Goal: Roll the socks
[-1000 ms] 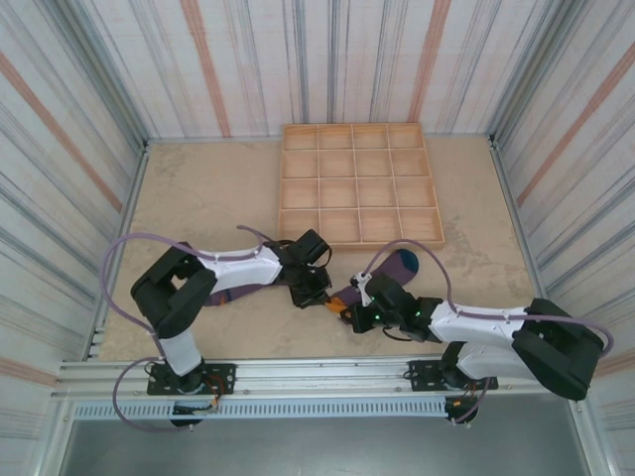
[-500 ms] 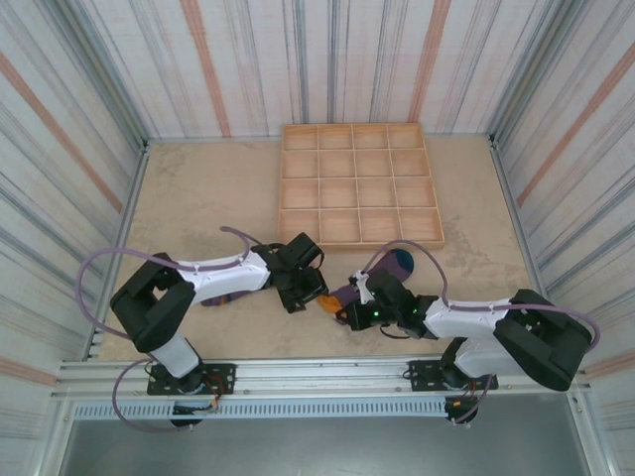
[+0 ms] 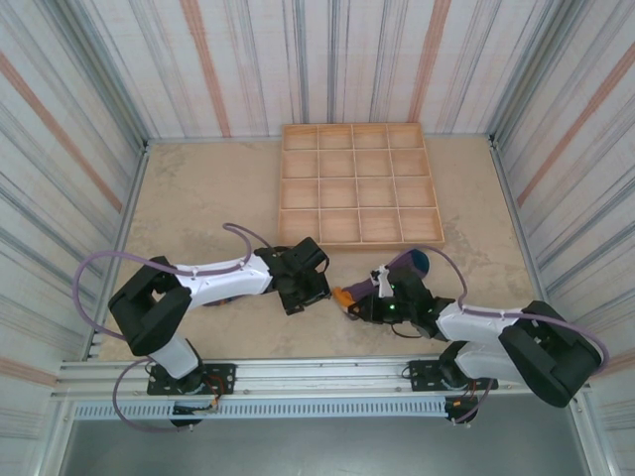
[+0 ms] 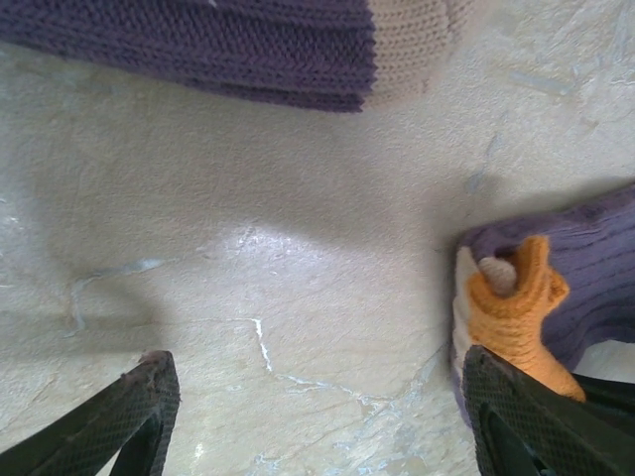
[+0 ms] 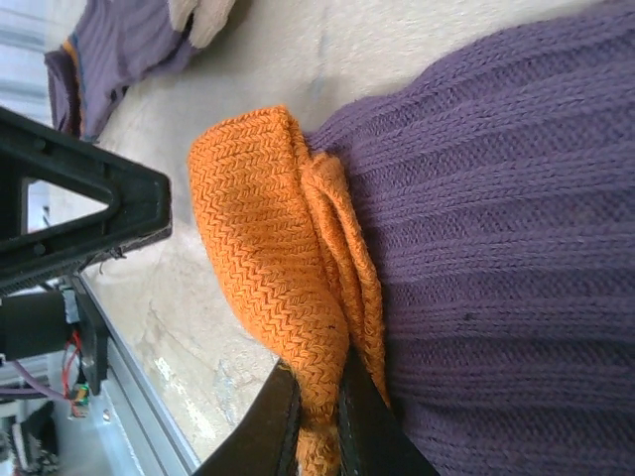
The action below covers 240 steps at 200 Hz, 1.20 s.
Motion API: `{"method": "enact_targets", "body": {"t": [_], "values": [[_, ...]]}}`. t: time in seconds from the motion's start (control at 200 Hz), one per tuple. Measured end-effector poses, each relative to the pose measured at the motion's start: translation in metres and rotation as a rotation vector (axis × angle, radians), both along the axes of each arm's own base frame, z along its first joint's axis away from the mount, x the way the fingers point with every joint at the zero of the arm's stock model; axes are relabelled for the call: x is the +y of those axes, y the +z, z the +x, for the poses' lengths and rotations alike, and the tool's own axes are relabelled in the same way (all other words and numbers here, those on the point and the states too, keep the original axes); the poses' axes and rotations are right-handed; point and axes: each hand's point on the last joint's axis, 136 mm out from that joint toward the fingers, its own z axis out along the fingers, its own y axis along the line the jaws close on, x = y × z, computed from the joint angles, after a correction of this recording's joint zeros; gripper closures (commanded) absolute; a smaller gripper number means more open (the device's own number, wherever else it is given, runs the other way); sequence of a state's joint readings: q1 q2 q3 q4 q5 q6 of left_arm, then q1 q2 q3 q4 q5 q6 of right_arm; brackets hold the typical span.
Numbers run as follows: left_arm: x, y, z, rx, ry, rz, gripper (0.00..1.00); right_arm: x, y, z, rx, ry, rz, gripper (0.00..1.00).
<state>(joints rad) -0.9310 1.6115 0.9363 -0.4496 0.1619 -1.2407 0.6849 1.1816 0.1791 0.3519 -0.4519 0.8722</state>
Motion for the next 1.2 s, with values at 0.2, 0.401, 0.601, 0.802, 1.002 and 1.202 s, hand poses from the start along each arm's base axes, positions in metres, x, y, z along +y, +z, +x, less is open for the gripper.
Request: {"method": "enact_targets", "body": {"t": [0.2, 0.401, 0.601, 0.802, 1.002, 1.202], "values": [[-0.007, 0.007, 0.004, -0.027, -0.023, -0.011, 0.28, -0.013, -0.003, 0.001, 0.081, -0.068, 0.039, 1.0], [-0.023, 0.009, 0.01, -0.049, -0.053, -0.045, 0.34, -0.021, -0.004, 0.003, 0.122, -0.116, 0.053, 1.0], [-0.038, 0.005, 0.01, -0.058, -0.093, -0.051, 0.39, -0.032, -0.005, 0.003, 0.165, -0.183, 0.056, 1.0], [-0.055, -0.001, 0.01, -0.055, -0.126, -0.068, 0.4, -0.044, -0.008, 0.003, 0.227, -0.256, 0.049, 1.0], [-0.072, -0.006, 0.017, -0.065, -0.159, -0.078, 0.41, -0.046, -0.01, 0.004, 0.268, -0.278, 0.045, 1.0], [-0.081, -0.008, 0.02, -0.072, -0.176, -0.087, 0.42, -0.045, -0.011, 0.004, 0.312, -0.284, 0.064, 1.0]]}}
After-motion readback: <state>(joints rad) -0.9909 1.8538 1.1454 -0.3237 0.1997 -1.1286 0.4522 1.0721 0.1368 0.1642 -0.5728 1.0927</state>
